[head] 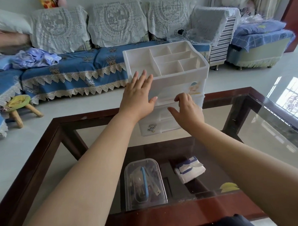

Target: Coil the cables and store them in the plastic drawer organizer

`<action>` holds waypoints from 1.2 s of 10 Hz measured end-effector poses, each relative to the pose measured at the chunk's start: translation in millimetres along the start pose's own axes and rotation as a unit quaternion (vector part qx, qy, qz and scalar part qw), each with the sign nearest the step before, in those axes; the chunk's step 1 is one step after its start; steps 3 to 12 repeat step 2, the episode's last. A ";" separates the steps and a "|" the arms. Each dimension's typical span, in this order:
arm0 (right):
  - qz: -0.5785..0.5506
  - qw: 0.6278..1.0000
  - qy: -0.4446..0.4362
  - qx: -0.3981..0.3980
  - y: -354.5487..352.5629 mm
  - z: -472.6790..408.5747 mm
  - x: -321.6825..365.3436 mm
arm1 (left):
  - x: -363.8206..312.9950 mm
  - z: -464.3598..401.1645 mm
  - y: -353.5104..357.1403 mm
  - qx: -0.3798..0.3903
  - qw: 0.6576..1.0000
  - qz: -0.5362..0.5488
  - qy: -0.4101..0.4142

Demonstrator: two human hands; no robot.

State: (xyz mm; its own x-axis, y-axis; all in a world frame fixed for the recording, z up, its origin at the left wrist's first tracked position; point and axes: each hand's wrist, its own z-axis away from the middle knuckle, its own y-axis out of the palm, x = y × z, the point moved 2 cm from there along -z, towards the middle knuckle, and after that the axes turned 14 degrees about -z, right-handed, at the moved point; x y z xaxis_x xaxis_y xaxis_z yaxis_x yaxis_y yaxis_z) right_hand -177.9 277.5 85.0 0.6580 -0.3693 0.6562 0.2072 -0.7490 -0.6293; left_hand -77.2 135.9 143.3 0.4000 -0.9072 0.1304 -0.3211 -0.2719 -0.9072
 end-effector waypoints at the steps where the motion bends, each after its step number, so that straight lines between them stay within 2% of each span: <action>1: -0.161 0.986 0.029 -0.005 -25.6 24.9 23.0 | -5.9 23.3 1.6 -0.026 0.997 0.069 -0.005; 2: -0.340 0.940 0.003 -0.032 -86.9 54.7 49.4 | -15.5 63.0 11.9 -0.050 0.984 0.166 -0.044; 12: -0.340 0.940 0.003 -0.032 -86.9 54.7 49.4 | -15.5 63.0 11.9 -0.050 0.984 0.166 -0.044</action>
